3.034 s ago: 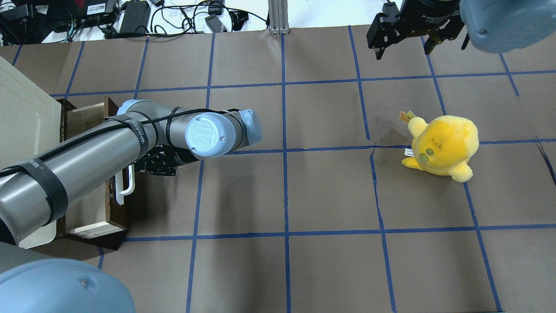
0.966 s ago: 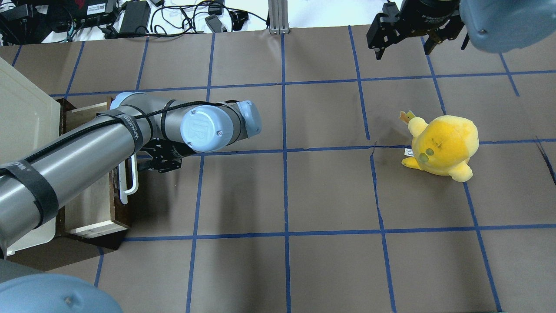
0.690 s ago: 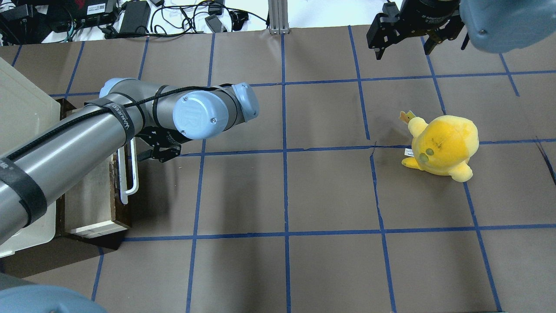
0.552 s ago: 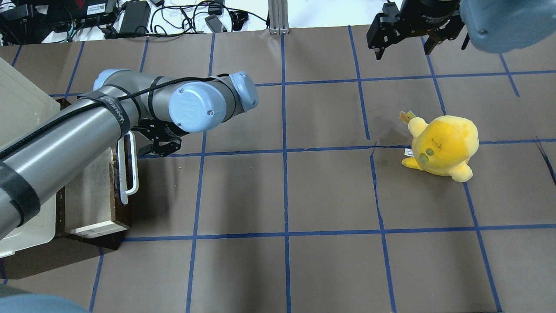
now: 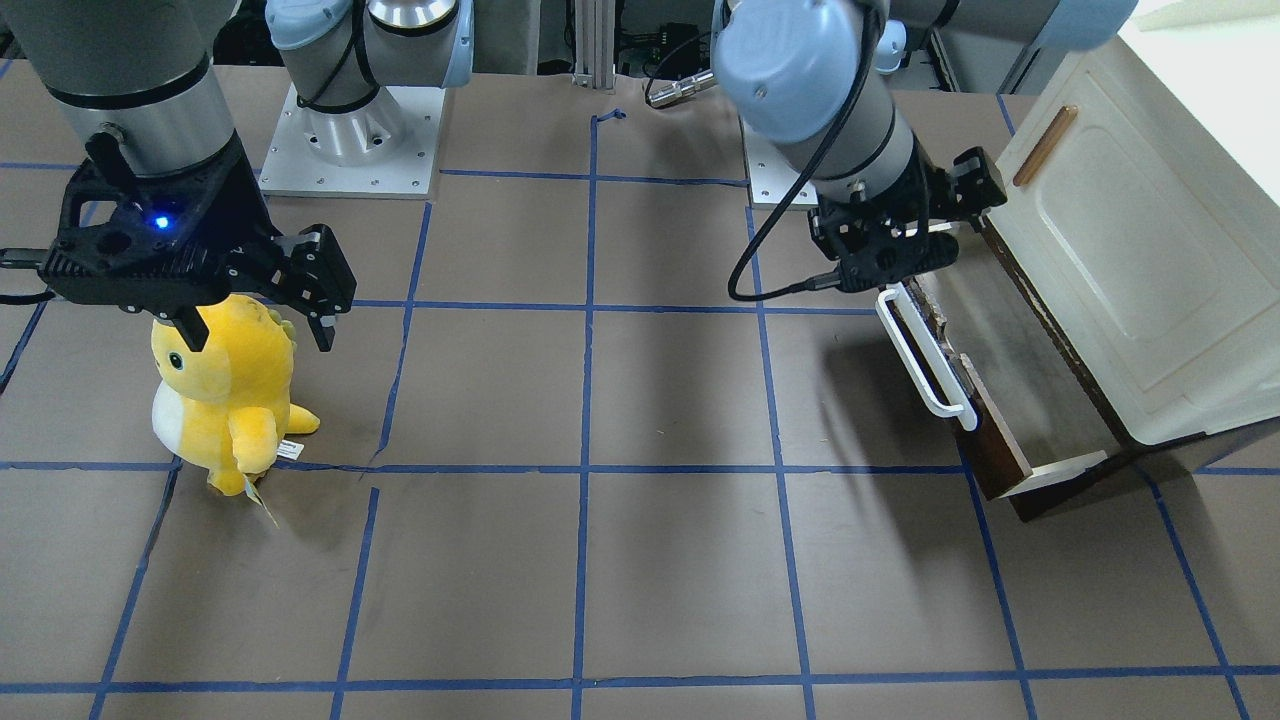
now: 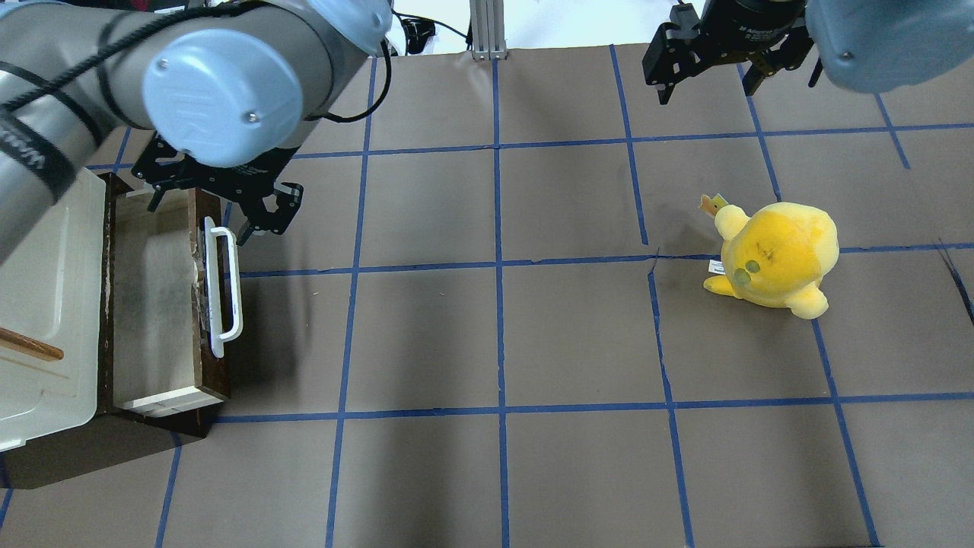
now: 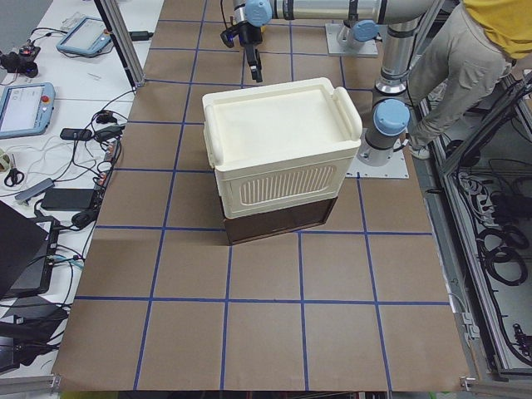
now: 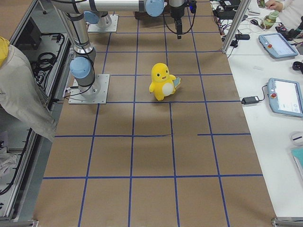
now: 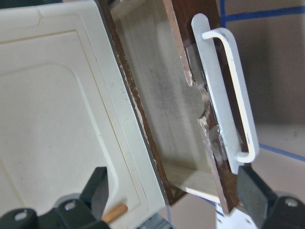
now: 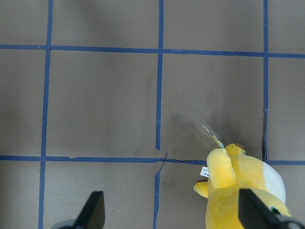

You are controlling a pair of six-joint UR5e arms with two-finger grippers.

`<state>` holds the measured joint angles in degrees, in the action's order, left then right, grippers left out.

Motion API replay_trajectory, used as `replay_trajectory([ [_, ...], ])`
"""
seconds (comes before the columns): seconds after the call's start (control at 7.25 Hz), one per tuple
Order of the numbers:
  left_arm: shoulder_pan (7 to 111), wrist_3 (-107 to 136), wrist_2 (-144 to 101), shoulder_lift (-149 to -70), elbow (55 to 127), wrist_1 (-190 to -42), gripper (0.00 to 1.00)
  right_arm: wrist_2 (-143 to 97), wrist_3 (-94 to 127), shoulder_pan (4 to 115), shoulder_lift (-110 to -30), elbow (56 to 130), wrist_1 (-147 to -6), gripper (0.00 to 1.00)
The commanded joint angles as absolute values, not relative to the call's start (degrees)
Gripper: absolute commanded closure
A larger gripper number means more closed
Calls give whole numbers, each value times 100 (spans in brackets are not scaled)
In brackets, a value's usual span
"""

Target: Pull drawer sideways

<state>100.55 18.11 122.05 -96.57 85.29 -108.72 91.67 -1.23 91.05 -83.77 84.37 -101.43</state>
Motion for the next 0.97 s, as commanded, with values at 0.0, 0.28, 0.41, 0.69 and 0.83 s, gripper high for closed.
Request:
replay_trajectory([
  [0.0, 9687, 1608, 10371, -8950, 8368, -10820, 4, 9158, -123, 9105, -8376, 8437, -10143, 0],
  [0.28, 9345, 1356, 9418, -8737, 8454, -10304, 1, 9167, -123, 9105, -8376, 8437, -10143, 0],
  [0.41, 9169, 1267, 9257, -8649, 8472, -10240, 1, 9167, -123, 9105, -8376, 8437, -10143, 0],
  [0.69, 8922, 969, 8913, -8640, 8551, -9767, 0, 9167, -123, 9105, -8376, 8437, -10143, 0],
  [0.83, 8843, 915, 8816, -8640, 8560, -9591, 0, 9158, -123, 9105, -8376, 8437, -10143, 0],
])
